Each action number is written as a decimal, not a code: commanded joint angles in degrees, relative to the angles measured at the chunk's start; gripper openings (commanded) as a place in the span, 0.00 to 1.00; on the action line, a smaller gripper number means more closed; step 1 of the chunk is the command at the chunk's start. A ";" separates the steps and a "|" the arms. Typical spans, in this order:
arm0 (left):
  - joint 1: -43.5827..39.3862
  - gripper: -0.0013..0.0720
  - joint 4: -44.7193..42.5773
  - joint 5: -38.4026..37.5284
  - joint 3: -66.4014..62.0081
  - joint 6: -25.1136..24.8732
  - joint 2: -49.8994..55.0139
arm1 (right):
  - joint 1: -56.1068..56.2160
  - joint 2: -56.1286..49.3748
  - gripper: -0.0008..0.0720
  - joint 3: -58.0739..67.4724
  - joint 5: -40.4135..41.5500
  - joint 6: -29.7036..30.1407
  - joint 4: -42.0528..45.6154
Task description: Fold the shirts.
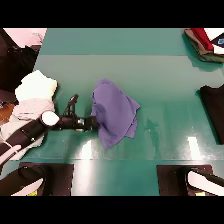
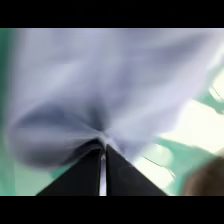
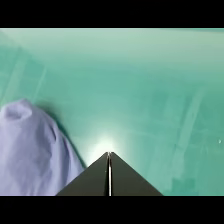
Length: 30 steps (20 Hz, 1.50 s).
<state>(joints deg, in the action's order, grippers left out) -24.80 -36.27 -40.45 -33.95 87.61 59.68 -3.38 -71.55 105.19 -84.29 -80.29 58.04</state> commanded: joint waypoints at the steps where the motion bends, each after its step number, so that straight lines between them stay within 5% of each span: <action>1: 3.89 0.05 0.28 -10.03 -12.72 -6.29 0.02 | 0.04 -0.09 0.03 0.04 -4.48 0.00 -0.02; 5: 11.74 0.05 -1.16 -19.15 -30.05 -8.63 0.02 | 0.07 1.18 0.04 -9.29 -4.37 0.00 -0.48; 6: 13.42 0.05 -2.95 -20.76 -33.73 -8.59 0.02 | 0.07 1.33 0.15 -14.03 -3.82 0.00 -2.10; 8: 15.43 0.05 -6.67 -22.88 -38.77 -8.55 0.02 | 0.22 1.33 0.83 -24.87 -1.18 0.04 -7.67; 9: 15.56 0.05 -8.55 -23.43 -40.26 -8.50 0.02 | 0.94 1.29 0.87 -30.62 1.38 0.09 -10.25; 15: 15.54 0.05 -10.95 -27.12 -41.03 -8.31 0.09 | 13.29 -8.52 0.87 -48.76 17.55 7.61 -18.62; 24: 15.54 0.05 -13.05 -31.15 -41.03 -8.33 0.09 | 25.77 -26.73 0.79 -37.00 20.22 8.74 -21.94; 26: 15.54 0.05 -13.07 -31.15 -41.03 -8.35 0.09 | 26.12 -27.67 0.53 -36.09 19.85 8.79 -21.94; 28: 15.56 0.05 -13.07 -31.12 -41.03 -8.33 0.09 | 25.64 -27.63 0.07 -34.88 19.56 9.27 -21.88; 30: 15.56 0.05 -13.14 -29.24 -41.16 -8.61 0.07 | 24.33 -26.77 0.03 -31.74 17.68 10.54 -21.86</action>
<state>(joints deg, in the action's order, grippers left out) -9.30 -49.21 -71.24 -74.96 79.20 59.75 21.65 -98.13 70.26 -64.97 -71.05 36.34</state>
